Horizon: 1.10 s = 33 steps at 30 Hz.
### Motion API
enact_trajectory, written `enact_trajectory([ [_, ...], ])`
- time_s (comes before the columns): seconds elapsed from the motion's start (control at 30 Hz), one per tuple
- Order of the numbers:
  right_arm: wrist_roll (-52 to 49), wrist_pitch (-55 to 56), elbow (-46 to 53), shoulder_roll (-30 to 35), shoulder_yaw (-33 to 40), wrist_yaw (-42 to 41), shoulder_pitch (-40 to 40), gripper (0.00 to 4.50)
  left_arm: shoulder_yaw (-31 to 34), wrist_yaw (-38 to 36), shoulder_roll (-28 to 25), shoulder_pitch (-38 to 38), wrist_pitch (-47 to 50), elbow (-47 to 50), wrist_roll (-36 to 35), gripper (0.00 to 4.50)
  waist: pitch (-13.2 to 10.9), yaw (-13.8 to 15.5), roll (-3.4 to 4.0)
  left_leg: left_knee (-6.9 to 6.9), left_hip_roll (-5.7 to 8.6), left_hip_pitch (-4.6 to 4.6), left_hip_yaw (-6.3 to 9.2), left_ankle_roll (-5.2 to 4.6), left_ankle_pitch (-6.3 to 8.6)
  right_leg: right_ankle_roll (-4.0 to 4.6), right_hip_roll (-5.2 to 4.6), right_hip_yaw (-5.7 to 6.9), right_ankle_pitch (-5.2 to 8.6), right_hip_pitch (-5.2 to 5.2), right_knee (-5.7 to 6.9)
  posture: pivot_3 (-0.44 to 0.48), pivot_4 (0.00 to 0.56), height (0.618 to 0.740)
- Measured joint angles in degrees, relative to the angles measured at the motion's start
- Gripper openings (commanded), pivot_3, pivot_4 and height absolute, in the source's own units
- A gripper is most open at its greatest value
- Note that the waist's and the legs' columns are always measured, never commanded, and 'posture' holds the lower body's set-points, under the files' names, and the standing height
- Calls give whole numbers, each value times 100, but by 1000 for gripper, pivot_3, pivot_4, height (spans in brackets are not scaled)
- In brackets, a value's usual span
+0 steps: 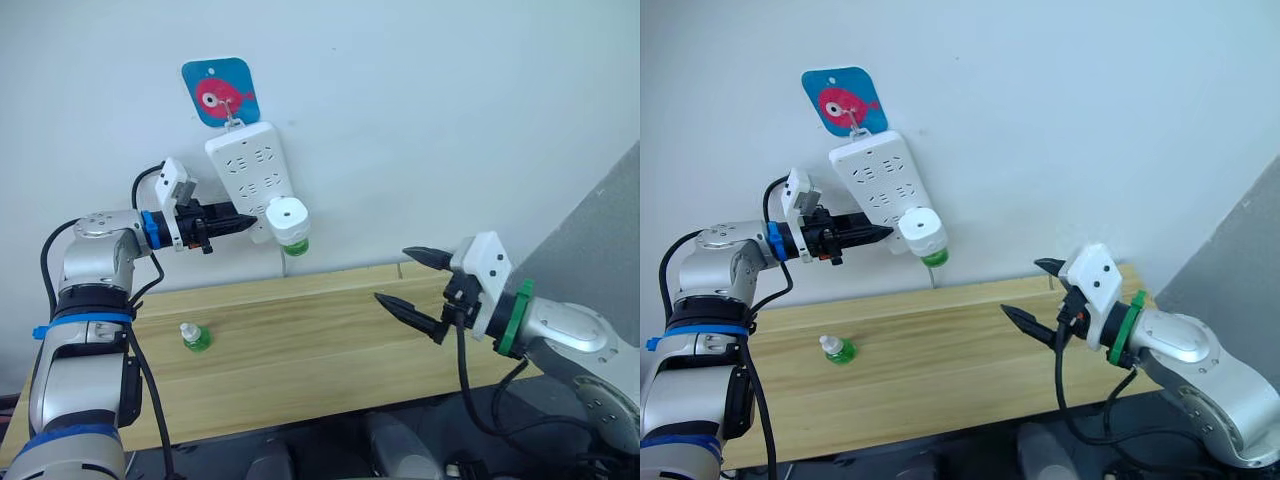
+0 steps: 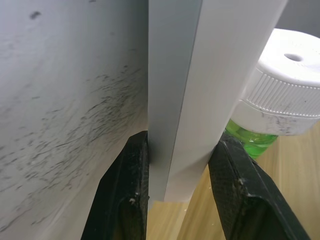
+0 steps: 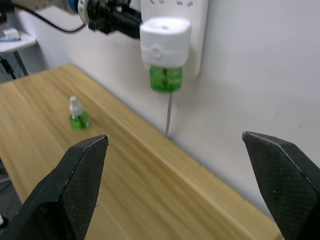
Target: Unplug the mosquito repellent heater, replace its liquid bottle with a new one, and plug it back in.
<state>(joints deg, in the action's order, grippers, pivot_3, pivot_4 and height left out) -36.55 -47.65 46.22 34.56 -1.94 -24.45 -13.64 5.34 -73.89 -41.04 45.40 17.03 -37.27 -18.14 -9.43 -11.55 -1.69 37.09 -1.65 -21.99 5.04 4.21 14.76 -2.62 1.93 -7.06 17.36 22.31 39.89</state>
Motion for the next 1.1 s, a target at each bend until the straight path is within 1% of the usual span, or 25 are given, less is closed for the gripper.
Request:
enact_trajectory([
  [0.07, 225, -21, -238, -274, -290, 213, -358, 4500, 34, 66, 5, -72, 90, 163, -8, 1325, 0, -14, 0, 0, 0, -1, -1, 0, 0, -1, 0, -2, -1, 1, 0, -267, 137, 740],
  [0.2, 737, -42, -793, -1037, -840, 732, -1067, 4500, 130, 203, 27, -279, 325, 565, -121, 1325, -2, -38, 2, -5, -2, -5, 5, 0, 0, 0, -1, 2, -1, 7, 0, -261, 139, 740],
  [0.3, 1162, -24, -1088, -1492, -1353, 1031, -1455, 4500, 156, 272, 28, -384, 502, 820, -197, 1325, -3, -39, 6, -5, -1, -14, 27, 0, 0, 5, -4, 19, -4, 9, 2, -254, 139, 740],
  [0.37, 1635, 79, -1414, -1834, -1740, 1309, -1656, 4500, 186, 335, 23, -469, 585, 985, -230, 1325, -4, -53, 6, -6, -1, -16, 32, 0, 0, 9, -6, 22, -6, 9, 1, -249, 138, 740],
  [0.43, 1956, 156, -1694, -2142, -1971, 1513, -1748, 4500, 190, 358, 20, -503, 653, 1077, -253, 1325, -4, -54, 6, -6, 0, -21, 44, 0, 0, 13, -8, 31, -8, 10, 1, -247, 137, 740],
  [0.5, 2256, 252, -2015, -2486, -2124, 1719, -1867, 4500, 191, 419, 20, -557, 730, 1198, -311, 1325, -5, -55, 8, -5, 1, -28, 51, 1, 0, 29, -11, 38, -17, 11, 1, -243, 138, 740],
  [0.57, 2464, 322, -2188, -2700, -2181, 1830, -1949, 4500, 191, 467, 20, -592, 769, 1275, -341, 1325, -5, -56, 8, -3, 2, -34, 60, 1, 0, 30, -14, 46, -18, 12, 0, -240, 138, 740],
  [0.73, 2722, 372, -2423, -3060, -2282, 1837, -1996, 4500, 240, 587, -23, -658, 823, 1368, -345, 1325, -6, -81, 10, -2, 2, -34, 72, 5, -2, 32, -13, 57, -19, 12, 6, -235, 138, 740],
  [0.87, 2879, 344, -2551, -3276, -2339, 1820, -2056, 4500, 292, 632, -27, -686, 876, 1379, -345, 1325, -7, -113, 12, -4, 2, -34, 87, 28, -17, 37, -10, 69, -21, 12, 9, -227, 138, 740],
  [1.1, 2896, 159, -2438, -3315, -2293, 1649, -2022, 4500, 285, 606, -22, -713, 896, 1462, -369, 1325, -8, -114, 14, -8, 0, -41, 113, 34, -20, 40, -8, 97, -23, 10, 9, -220, 137, 740],
])
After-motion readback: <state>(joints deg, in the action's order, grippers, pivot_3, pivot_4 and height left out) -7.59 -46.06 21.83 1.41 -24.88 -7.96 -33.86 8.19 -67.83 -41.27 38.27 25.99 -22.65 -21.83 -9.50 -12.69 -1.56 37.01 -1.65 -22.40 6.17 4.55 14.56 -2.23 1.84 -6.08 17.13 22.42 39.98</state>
